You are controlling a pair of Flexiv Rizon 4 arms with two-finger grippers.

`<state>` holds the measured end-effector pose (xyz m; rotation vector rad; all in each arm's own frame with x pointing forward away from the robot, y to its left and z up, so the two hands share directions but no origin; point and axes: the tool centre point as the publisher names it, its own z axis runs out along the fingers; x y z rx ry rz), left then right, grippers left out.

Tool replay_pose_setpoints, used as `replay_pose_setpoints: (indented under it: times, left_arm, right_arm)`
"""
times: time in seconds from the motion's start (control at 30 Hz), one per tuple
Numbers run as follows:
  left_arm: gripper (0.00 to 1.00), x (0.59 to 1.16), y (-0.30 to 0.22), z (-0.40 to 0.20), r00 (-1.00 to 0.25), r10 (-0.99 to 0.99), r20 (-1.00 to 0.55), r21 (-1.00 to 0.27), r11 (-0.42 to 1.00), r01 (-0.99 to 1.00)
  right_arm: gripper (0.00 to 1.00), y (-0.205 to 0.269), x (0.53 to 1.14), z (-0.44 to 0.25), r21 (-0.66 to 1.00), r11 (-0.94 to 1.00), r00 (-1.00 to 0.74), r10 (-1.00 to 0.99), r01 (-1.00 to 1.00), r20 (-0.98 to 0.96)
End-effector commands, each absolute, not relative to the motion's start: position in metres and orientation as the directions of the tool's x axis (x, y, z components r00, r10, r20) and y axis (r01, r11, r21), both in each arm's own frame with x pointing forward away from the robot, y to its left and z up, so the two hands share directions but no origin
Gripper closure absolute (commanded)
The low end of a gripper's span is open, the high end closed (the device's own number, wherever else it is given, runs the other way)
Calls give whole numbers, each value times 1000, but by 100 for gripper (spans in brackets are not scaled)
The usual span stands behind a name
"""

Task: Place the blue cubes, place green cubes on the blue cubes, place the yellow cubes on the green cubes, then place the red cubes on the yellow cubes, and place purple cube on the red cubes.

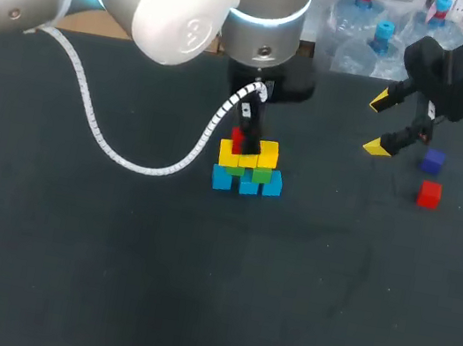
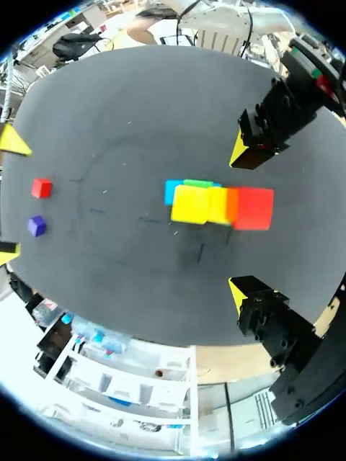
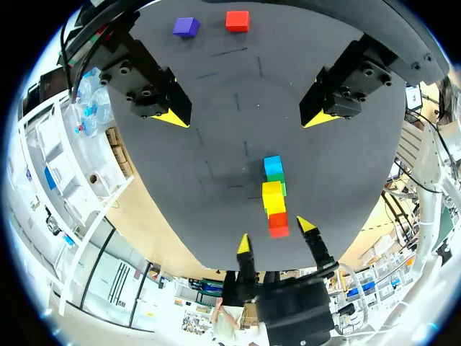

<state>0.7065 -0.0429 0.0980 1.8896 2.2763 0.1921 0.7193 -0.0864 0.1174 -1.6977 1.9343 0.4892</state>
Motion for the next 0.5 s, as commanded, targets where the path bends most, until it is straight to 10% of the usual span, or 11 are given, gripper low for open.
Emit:
replay_pose_setpoints:
  times: [0.03, 0.5]
  left_arm:
    - [0, 696, -36, 108, -119, 983, -141, 319, 159, 934]
    - [0, 695, -34, 128, 30, 959, -283, 317, 64, 946]
  right_arm:
    - [0, -86, 720, 117, -66, 150, -82, -800, -986, -595]
    - [0, -86, 720, 117, -66, 150, -82, -800, -986, -595]
